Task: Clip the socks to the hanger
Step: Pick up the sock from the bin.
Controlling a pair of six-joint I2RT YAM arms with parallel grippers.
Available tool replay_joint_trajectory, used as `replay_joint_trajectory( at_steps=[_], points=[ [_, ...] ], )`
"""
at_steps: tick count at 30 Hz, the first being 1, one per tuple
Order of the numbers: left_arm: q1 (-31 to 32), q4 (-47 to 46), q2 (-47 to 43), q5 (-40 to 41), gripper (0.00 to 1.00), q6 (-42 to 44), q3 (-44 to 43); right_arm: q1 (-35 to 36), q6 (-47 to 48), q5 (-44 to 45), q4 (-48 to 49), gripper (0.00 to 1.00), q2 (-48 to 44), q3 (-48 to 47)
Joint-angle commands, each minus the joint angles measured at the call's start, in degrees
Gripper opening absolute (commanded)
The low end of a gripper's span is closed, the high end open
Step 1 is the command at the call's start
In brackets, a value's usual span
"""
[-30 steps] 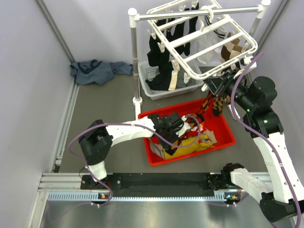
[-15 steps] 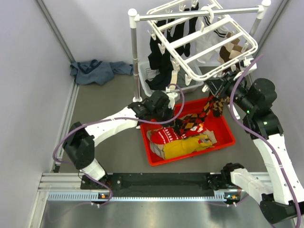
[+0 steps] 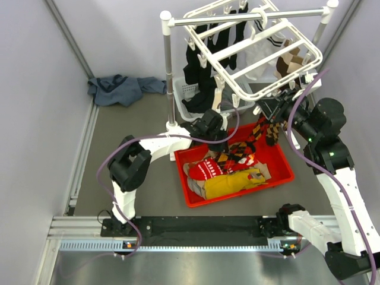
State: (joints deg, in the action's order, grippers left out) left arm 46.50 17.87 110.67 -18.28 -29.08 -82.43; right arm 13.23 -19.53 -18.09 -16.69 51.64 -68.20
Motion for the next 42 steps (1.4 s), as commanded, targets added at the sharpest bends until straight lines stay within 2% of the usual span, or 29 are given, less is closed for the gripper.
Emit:
replay_joint_trajectory(
  at_steps=[1, 4, 6, 10, 15, 20, 22, 29, 42],
  points=[
    [-0.01, -7.58, 1.38, 1.14, 0.13, -2.03, -3.79, -0.14, 0.46, 1.3, 0.25, 0.02, -0.22, 1.14],
    [-0.01, -8.2, 2.44, 3.16, 0.2, -1.86, -3.96, -0.14, 0.46, 1.12, 0.43, 0.02, -0.05, 1.23],
    [-0.01, -8.11, 2.27, 4.39, 0.33, -1.77, -3.44, -0.14, 0.46, 1.21, 0.34, 0.02, -0.05, 1.32],
    [0.08, -8.11, -0.27, 5.89, 0.45, -1.42, -1.77, -0.14, 0.37, 1.39, 0.43, 0.02, -0.05, 1.32],
    [0.78, -5.92, -4.14, 9.49, 0.53, 0.86, -0.89, -0.14, 0.46, 1.12, 0.34, 0.02, -0.22, 1.23],
    [4.64, -1.44, -6.52, 16.95, 0.53, 7.26, -2.64, -0.14, 0.54, 1.39, -0.01, 0.02, -0.4, 0.88],
    [6.83, 2.07, -5.47, 21.15, 0.53, 9.21, -4.48, -0.23, 0.54, 1.48, -0.01, 0.02, -0.4, 0.88],
    [11.33, 7.79, 0.68, 28.03, 0.5, 15.28, -10.63, -0.14, 0.72, 1.39, -0.19, 0.02, 0.04, 0.62],
    [11.95, 9.2, 9.03, 27.34, 0.46, 16.16, -14.33, -0.14, 1.25, 2.18, -0.28, 0.02, -0.48, 1.06]
  ],
)
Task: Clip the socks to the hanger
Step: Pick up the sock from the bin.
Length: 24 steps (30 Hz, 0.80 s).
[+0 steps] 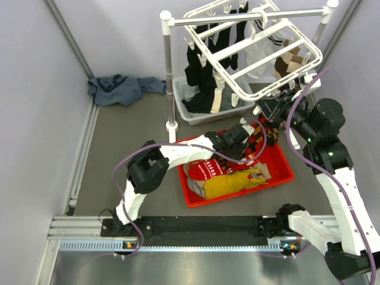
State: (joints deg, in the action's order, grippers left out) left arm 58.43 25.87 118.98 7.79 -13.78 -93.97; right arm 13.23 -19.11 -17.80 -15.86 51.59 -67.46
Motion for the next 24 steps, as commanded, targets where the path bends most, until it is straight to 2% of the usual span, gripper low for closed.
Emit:
replay_joint_trajectory(
  at_steps=[1, 4, 5, 9, 12, 18, 21, 24],
  points=[
    [0.01, 1.12, 0.82, 1.26, 0.44, 0.77, -2.79, -0.14, 0.83, 1.89, -1.11, 0.02, -0.44, 0.31],
    [0.01, 1.12, 1.26, 0.91, 0.35, 0.69, -2.79, -0.14, 0.66, 1.81, -0.84, 0.02, -0.35, 0.31],
    [0.1, 1.11, 1.26, 0.74, 0.25, 0.51, -2.79, -0.23, 0.57, 1.81, -0.84, 0.02, -0.44, 0.4],
    [0.1, 1.11, -0.4, -0.14, 0.05, 0.16, -2.09, -0.14, 0.66, 1.89, -1.1, 0.02, -0.53, 0.58],
    [0.1, -0.19, -4.01, 0.12, 0.0, -0.37, -0.43, -0.23, 0.66, 1.98, -1.02, 0.02, -0.79, 0.49],
    [0.1, -6.26, -14.02, -0.14, 0.02, -1.34, 5.99, -0.14, 0.66, 1.89, -1.28, 0.02, -1.06, 0.31],
    [0.1, -11.79, -18.86, -0.32, 0.04, -1.25, 10.38, -0.14, 0.31, 1.63, -0.93, 0.02, -1.41, 0.58],
    [0.01, -19.78, -23.61, 0.73, 0.0, -1.16, 16.26, -0.23, -0.92, 0.41, 0.82, 0.02, -1.85, 1.36]
  ],
)
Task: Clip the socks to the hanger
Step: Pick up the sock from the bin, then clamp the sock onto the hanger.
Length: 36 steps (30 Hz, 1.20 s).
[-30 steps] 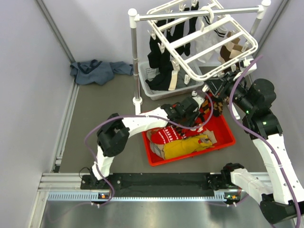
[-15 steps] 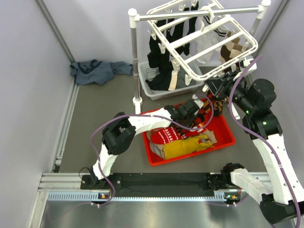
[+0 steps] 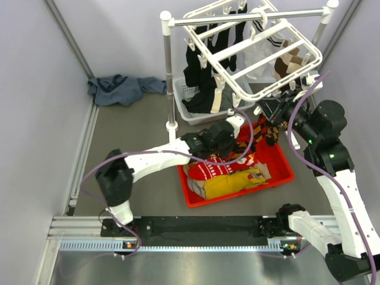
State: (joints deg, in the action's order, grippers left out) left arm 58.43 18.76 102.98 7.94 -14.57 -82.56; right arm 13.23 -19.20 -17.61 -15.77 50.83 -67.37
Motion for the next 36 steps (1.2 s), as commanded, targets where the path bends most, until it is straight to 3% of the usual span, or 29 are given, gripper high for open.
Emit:
replay_joint_trajectory(
  at_steps=[1, 8, 19, 36],
  points=[
    [0.01, -14.53, -8.66, 0.84, 0.0, -0.29, 7.48, -0.14, -1.01, -0.14, 0.91, 0.02, -1.08, 1.28],
    [0.01, -29.29, -18.41, -0.38, 0.0, 1.73, 14.88, -0.14, -1.63, -0.94, 1.44, 0.02, -1.43, 0.75],
    [0.01, -50.12, -19.22, -6.62, 0.0, 6.39, 15.42, -0.14, -3.12, -4.1, 4.6, 0.02, -1.61, 0.49],
    [-0.43, -55.33, -18.52, -12.07, 0.0, 10.96, 12.87, -0.14, -3.21, -6.56, 5.4, 0.02, -0.99, 0.23]
  ],
)
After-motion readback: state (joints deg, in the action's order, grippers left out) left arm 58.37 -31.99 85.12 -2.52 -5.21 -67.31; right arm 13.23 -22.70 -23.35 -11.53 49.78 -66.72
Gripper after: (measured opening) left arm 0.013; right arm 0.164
